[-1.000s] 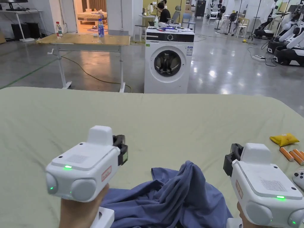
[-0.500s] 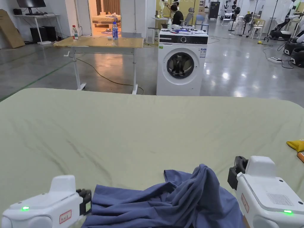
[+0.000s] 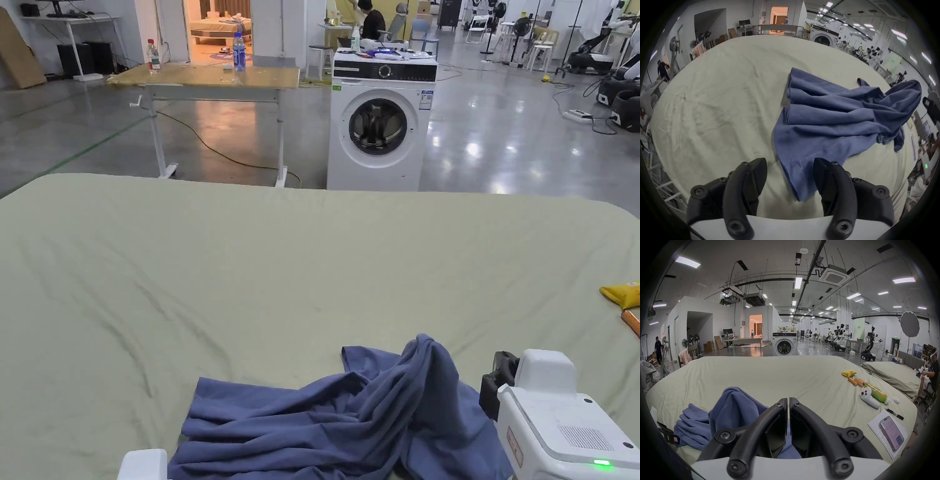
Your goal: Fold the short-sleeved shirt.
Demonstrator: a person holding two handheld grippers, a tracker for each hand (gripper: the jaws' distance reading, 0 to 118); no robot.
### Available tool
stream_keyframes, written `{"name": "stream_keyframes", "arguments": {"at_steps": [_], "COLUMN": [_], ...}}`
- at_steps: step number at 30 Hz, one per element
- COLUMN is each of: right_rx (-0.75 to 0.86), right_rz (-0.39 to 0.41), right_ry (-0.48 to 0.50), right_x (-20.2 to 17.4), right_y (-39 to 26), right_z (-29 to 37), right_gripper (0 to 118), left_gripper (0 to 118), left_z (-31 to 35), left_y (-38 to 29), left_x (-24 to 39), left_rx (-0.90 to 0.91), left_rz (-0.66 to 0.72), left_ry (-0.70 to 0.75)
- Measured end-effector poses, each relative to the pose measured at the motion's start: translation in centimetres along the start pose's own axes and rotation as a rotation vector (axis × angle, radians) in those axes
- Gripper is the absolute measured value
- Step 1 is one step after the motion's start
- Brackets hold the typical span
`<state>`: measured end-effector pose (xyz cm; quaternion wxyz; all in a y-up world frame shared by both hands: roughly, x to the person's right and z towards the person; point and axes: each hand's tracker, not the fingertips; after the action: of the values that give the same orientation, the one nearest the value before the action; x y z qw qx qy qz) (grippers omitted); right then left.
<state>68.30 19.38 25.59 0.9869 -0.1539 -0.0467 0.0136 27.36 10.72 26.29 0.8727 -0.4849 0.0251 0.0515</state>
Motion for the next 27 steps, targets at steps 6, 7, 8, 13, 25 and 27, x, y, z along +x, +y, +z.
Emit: {"name": "stream_keyframes", "arguments": {"at_steps": [6,7,8,13,25,27], "right_rx": [-0.063,-0.102,-0.145,-0.411,-0.514,-0.507], "right_rz": [0.010,0.004,0.008,0.019,0.038,0.079], "right_ry": [-0.031,-0.023,-0.017,0.027,0.180,0.162], "right_x": [2.0,2.5,3.0,4.9,4.2,3.8], "right_y": [0.0,-0.1,-0.3,-3.1,-8.3,-7.9], "right_z": [-0.7,-1.0,-1.4,-4.3,-8.5,-8.1], "right_gripper": [2,3,5,65,4,3], "left_gripper": [3,0,0,0,0,0], "left_z": [0.0,0.1,0.3,1.9,2.4,2.6], "left_y": [-0.3,-0.2,0.0,0.3,1.2,1.5], "left_x": [1.7,1.5,1.1,-0.7,-2.0,-2.1], "left_rx": [0.020,0.026,0.020,0.063,0.118,0.142], "left_rz": [-0.167,-0.150,-0.139,-0.083,-0.052,-0.048], "left_ry": [-0.023,-0.055,-0.052,-0.113,-0.158,-0.164]}}
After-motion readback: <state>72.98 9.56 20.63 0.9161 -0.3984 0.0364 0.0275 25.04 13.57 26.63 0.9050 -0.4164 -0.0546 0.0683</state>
